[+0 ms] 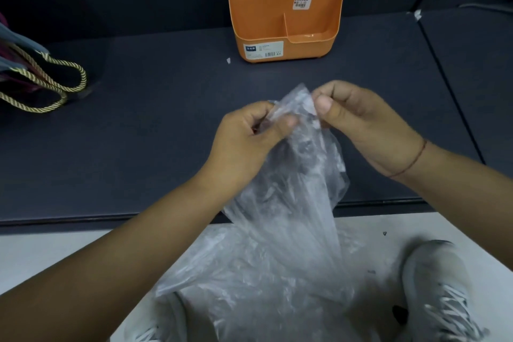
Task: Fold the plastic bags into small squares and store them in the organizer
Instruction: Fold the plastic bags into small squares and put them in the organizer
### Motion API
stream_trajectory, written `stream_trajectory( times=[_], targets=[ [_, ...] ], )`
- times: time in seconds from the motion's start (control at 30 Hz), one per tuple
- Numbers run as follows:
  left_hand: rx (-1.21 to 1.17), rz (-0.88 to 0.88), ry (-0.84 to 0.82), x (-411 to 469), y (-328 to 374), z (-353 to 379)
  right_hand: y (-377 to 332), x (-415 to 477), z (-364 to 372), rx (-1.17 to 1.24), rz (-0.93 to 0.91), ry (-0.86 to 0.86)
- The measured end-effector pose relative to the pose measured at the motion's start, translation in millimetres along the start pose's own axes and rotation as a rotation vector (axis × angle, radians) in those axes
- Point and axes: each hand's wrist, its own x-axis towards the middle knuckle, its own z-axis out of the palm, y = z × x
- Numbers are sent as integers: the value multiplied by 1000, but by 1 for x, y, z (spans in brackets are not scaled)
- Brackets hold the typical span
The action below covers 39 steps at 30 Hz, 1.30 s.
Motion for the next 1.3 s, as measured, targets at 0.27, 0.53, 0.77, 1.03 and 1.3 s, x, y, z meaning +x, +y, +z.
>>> stream_trajectory(
  times=[0.27, 0.53, 0.77, 1.03, 1.3],
  targets=[
    [-206, -220, 180, -2, -9, -28, 24, -12, -4, -72, 292, -225],
    [-304, -363, 262, -7, -21, -38, 18, -15, -2, -8, 233, -89],
    [-185, -252, 343, 0, -19, -26, 2, -15, 21, 57, 563, -212],
    [-166, -196, 444, 4, -24, -29, 16, -14, 4, 436, 596, -80],
    [-256, -377, 531, 15, -51, -61, 20, -2, -62, 424, 521, 231]
  ],
)
